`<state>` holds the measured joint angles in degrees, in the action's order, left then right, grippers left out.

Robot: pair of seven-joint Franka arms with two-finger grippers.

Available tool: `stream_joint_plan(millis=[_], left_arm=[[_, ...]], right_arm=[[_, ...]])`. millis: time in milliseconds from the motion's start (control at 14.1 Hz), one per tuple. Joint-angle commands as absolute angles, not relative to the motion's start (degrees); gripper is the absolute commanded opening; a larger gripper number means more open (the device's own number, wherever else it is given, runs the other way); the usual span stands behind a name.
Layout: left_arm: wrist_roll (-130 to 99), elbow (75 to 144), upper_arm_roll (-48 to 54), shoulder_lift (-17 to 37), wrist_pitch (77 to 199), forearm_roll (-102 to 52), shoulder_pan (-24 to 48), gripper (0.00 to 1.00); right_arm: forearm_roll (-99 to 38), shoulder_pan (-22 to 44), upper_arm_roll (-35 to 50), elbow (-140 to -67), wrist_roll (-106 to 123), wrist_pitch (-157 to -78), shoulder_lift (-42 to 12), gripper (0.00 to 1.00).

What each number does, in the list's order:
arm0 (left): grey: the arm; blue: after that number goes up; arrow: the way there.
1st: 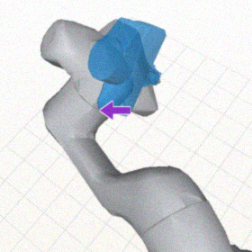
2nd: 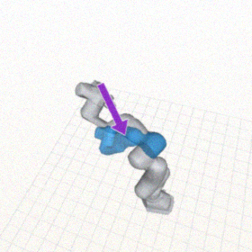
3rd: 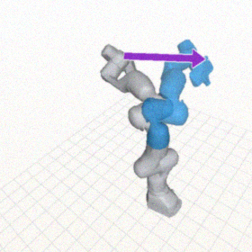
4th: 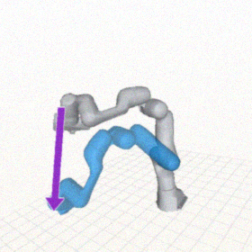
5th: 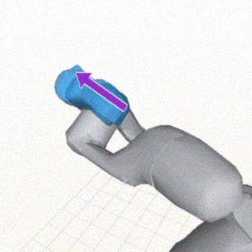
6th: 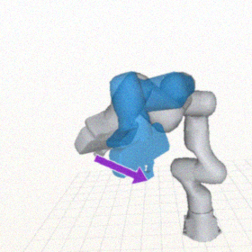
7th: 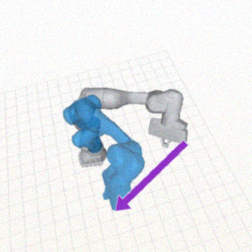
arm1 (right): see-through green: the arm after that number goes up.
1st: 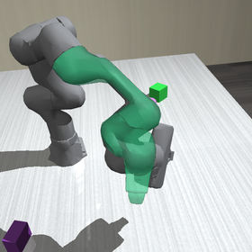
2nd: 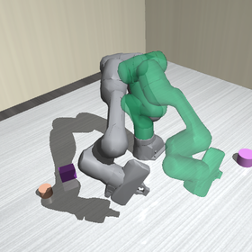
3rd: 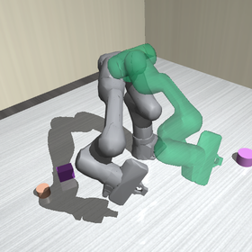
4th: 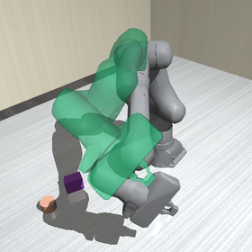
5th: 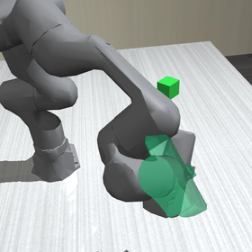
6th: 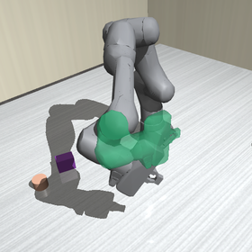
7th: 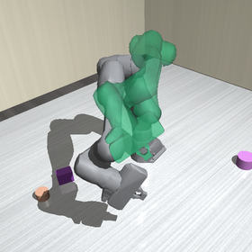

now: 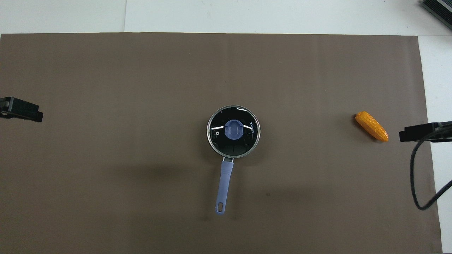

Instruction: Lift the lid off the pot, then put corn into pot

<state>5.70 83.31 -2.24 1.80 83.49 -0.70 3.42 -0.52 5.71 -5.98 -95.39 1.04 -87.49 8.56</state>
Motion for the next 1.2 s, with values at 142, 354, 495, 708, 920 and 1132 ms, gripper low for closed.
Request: stream_joint_plan(millis=[142, 354, 495, 708, 920, 1132], left_arm=[[7.6, 81.5, -2.1, 2.5, 82.1, -0.3, 3.4, 1.0], [7.7, 81.6, -2.1, 2.5, 82.2, -0.4, 3.5, 1.0], [7.6, 81.7, -2.1, 2.4, 82.3, -0.4, 3.5, 1.0], [7.3, 81.7, -2.1, 2.4, 82.3, -0.4, 3.5, 1.0], [7.5, 83.8, -1.8, 1.2, 82.4, -0.4, 3.8, 1.0], [7.4, 85.3, -1.5, 0.5, 82.7, -0.4, 4.0, 1.0]], right_arm=[[1.9, 6.2, -5.7, -92.9, 3.1, -88.4, 6.6, 1.0], [1.1, 6.0, -5.8, -92.6, 2.6, -89.6, 5.9, 1.0], [0.4, 6.0, -5.8, -92.9, 2.5, -89.9, 6.2, 1.0], [0.4, 6.0, -5.8, -93.3, 2.5, -90.0, 6.3, 1.0], [0.4, 5.6, -5.8, -93.5, 2.5, -90.0, 6.4, 1.0], [0.4, 5.5, -5.9, -93.4, 2.5, -89.9, 6.4, 1.0]])
